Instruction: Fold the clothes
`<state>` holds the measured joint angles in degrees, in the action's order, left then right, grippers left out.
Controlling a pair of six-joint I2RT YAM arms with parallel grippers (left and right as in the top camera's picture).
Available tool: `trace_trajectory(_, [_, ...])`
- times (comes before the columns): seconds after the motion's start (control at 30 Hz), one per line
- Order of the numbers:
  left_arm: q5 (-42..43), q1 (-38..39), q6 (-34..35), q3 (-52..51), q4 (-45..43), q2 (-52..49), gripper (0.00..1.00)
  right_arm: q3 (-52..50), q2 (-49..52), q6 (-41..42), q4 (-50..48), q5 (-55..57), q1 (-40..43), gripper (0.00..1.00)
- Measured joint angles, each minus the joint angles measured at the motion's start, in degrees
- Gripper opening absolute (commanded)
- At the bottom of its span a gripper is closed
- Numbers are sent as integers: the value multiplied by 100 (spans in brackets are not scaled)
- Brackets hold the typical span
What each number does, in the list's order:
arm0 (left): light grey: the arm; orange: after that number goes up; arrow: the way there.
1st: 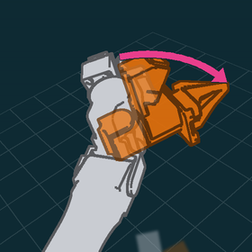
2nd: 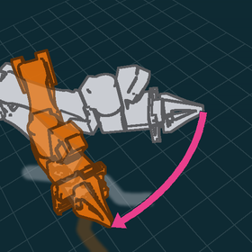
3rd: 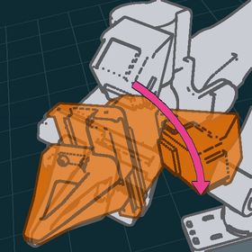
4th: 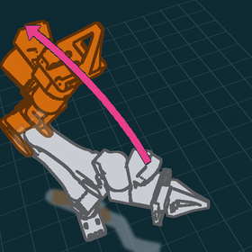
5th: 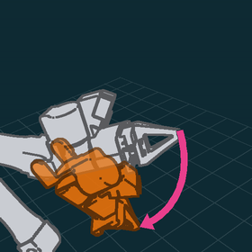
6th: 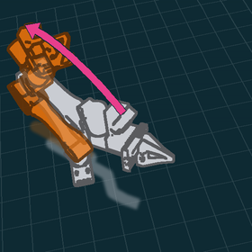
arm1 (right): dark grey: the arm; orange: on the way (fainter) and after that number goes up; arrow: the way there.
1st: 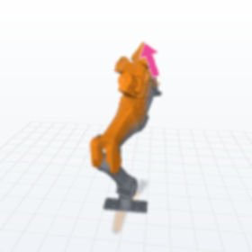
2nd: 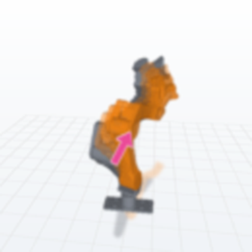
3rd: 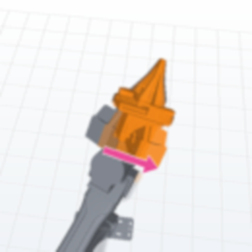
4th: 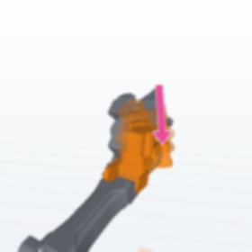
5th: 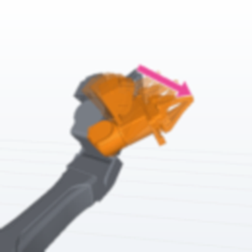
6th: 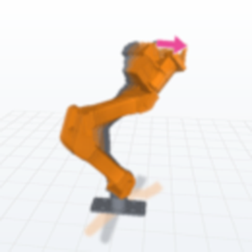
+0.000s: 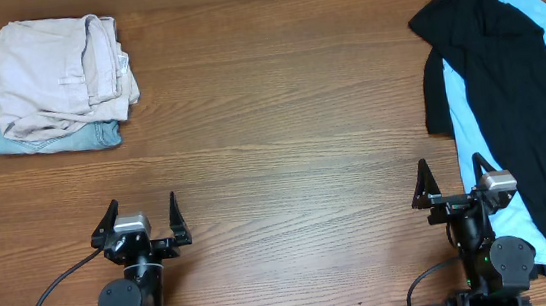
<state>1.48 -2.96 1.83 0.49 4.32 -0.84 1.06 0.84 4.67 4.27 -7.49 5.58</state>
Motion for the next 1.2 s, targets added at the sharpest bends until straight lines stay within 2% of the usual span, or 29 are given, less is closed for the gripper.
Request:
trace_trajectory(1.0, [70, -2, 0, 0, -11, -2, 100, 0, 0, 2, -79, -138, 0, 100])
trace_trajectory(1.2, [131, 0, 0, 0, -404, 0, 100, 0, 0, 0, -175, -310, 0, 100])
